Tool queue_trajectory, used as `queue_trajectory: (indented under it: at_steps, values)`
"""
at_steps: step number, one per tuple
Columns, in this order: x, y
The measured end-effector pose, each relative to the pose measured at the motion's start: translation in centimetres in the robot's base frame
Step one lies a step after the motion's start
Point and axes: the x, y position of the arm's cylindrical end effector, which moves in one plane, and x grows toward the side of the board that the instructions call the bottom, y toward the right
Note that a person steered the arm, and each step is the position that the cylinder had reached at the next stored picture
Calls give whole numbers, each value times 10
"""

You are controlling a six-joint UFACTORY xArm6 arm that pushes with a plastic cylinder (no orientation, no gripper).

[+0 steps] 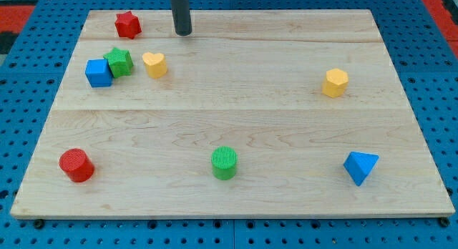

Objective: Push the blue cube towards the top left side of the green star

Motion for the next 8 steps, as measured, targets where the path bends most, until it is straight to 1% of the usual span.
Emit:
queue_trajectory:
  at_steps: [3,5,6,7,8]
  values:
    - [0,1]
    - [1,-73]
    - [23,-50]
    - [61,6]
    - [117,47]
